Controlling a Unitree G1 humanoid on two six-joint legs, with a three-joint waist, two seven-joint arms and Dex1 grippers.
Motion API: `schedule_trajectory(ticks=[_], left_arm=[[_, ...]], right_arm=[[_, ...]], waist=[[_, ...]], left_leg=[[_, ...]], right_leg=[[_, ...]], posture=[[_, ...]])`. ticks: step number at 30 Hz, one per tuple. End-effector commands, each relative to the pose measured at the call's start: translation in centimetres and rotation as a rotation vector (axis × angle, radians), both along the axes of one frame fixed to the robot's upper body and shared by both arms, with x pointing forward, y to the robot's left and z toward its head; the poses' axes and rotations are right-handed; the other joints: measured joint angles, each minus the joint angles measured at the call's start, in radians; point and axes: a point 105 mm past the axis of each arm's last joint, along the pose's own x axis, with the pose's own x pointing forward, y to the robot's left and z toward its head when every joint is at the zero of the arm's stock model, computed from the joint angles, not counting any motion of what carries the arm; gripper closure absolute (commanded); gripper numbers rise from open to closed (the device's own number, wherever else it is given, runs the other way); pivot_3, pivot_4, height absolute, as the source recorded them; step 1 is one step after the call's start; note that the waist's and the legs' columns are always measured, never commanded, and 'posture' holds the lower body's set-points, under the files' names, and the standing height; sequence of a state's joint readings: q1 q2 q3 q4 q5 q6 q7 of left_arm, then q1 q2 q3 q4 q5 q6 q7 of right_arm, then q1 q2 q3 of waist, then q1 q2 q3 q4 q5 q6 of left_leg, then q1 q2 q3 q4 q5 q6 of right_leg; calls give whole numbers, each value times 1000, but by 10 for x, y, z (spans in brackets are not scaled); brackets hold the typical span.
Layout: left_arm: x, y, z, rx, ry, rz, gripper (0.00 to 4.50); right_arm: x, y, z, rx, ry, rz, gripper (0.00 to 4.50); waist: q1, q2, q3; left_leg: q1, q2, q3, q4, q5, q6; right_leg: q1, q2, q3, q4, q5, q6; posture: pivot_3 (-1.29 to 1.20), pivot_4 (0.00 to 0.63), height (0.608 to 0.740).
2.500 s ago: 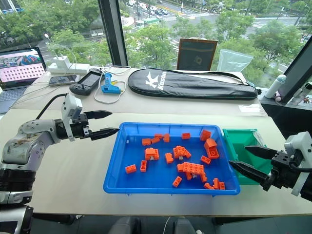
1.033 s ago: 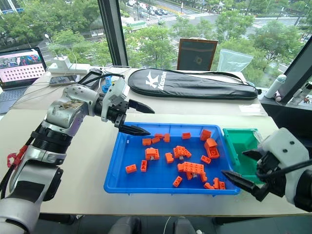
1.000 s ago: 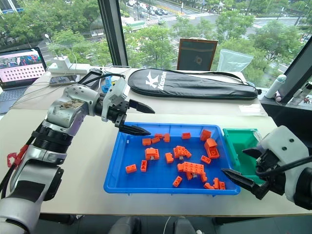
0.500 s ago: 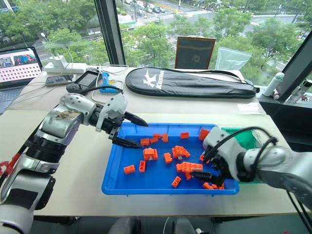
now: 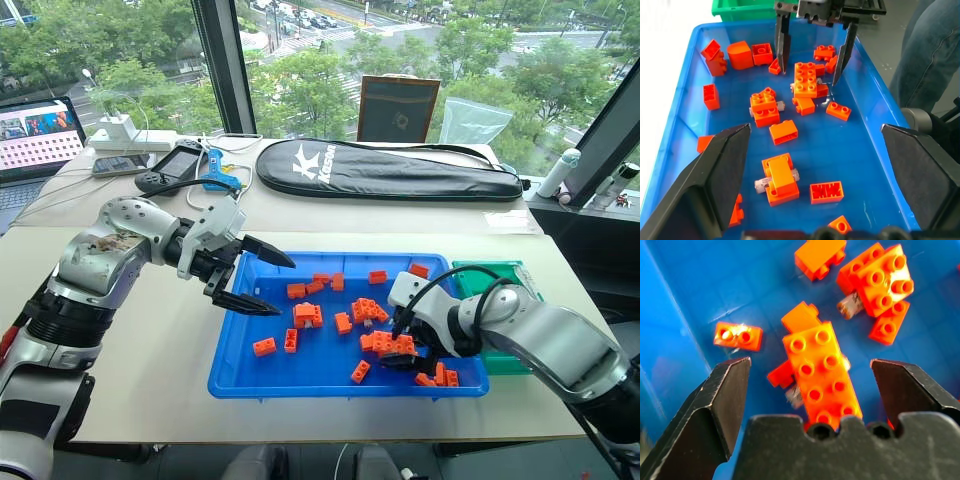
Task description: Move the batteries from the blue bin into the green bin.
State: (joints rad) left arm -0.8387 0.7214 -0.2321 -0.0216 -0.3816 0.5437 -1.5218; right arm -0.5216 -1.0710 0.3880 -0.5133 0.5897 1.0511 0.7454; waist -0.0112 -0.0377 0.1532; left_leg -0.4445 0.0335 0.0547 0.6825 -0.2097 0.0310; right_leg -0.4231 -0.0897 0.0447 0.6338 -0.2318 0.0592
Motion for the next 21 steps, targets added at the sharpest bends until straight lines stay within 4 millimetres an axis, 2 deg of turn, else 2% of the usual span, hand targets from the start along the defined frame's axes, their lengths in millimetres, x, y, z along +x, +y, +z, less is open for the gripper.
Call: schedule_trajectory(ticks=[1, 7, 11, 14, 16, 18, 21], left_arm=[[-5, 2, 9, -15, -32, -13, 0], [-5, 3, 9, -16, -49, -20, 0], [-5, 3, 9, -17, -48, -23, 0], [-4, 2, 9, -19, -51, -24, 0], [-4, 2, 9, -22, -51, -23, 0], [-3, 2, 9, -24, -65, -20, 0], [-3, 1, 8, -27, -73, -15, 0]], right_arm=[[6, 0, 5, -12, -38, 6, 1059], [8, 1, 5, -23, -64, 13, 3044], [11, 1, 19, -4, -97, 15, 3077], [21, -5, 36, 2, -153, -9, 3077], [35, -16, 46, -31, -226, -49, 3077], [57, -35, 49, -110, -328, -124, 3077], [73, -44, 50, -128, -376, -163, 3077]], waist=[[0, 0, 0], [0, 0, 0], [0, 0, 0], [0, 0, 0], [0, 0, 0], [0, 0, 0], [0, 0, 0]], left_leg=[[0, 0, 0, 0, 0, 0], [0, 0, 0, 0, 0, 0], [0, 0, 0, 0, 0, 0], [0, 0, 0, 0, 0, 0], [0, 0, 0, 0, 0, 0], [1, 0, 0, 0, 0, 0], [1, 0, 1, 0, 0, 0]], right_leg=[[0, 0, 0, 0, 0, 0], [0, 0, 0, 0, 0, 0], [0, 0, 0, 0, 0, 0], [0, 0, 0, 0, 0, 0], [0, 0, 0, 1, 0, 0], [0, 0, 0, 1, 0, 0], [0, 0, 0, 1, 0, 0]], posture=[[0, 150, 734], [0, 150, 734], [0, 150, 734], [0, 150, 734], [0, 150, 734], [0, 150, 734], [0, 150, 734]])
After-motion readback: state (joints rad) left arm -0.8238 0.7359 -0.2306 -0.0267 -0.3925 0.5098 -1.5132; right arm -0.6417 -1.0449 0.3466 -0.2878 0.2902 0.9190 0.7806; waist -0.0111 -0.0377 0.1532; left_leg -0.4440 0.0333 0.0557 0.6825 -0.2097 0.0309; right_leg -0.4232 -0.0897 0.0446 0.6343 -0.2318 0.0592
